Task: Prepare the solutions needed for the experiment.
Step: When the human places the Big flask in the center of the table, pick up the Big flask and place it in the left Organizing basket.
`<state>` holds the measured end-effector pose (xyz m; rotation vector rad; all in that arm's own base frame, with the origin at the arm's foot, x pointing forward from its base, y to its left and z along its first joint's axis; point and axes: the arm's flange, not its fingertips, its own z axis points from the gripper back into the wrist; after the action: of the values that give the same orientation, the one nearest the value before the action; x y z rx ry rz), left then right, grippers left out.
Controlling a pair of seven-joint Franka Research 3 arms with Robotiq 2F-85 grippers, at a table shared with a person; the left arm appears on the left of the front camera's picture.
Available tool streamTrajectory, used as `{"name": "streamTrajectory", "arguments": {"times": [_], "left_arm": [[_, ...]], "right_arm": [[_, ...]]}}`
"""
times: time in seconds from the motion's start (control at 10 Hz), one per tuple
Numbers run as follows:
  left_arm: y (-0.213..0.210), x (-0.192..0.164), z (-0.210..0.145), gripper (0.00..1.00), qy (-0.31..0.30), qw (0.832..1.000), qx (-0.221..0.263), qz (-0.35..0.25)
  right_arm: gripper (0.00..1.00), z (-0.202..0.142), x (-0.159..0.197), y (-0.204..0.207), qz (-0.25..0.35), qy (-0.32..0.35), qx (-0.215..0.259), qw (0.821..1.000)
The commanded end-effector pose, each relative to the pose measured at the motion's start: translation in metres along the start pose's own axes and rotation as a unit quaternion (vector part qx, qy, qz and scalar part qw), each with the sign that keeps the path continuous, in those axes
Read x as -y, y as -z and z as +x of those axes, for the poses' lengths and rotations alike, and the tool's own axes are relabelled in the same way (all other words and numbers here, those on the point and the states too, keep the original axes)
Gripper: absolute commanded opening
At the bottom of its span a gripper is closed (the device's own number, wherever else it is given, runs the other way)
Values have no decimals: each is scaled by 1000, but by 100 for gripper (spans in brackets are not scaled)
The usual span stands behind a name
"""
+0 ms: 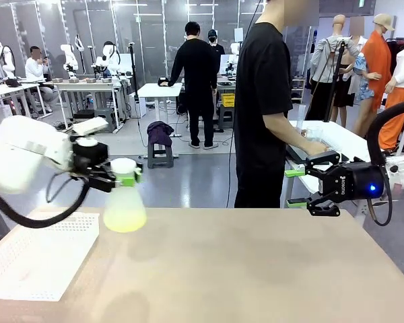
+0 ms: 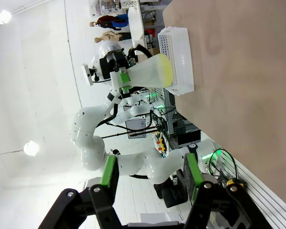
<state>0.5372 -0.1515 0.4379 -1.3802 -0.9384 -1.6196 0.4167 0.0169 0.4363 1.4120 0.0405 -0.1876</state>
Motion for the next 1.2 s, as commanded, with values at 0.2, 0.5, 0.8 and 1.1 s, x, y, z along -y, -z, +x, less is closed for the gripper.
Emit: {"name": "streamTrajectory", "arguments": {"times": [0.2,0.5,0.8,1.1], "left_arm": [[-94,82,10,0,50,990,26,128],[-152,124,-11,0,57,976,33,206],[-191,150,-41,0,41,965,46,255],[-210,160,-63,0,23,962,43,268]], "right_arm": [[70,0,-1,0,2,-2,-1,1000],[70,0,-1,0,2,-2,-1,1000],[70,0,-1,0,2,-2,-1,1000],[70,0,-1,0,2,-2,-1,1000]]}}
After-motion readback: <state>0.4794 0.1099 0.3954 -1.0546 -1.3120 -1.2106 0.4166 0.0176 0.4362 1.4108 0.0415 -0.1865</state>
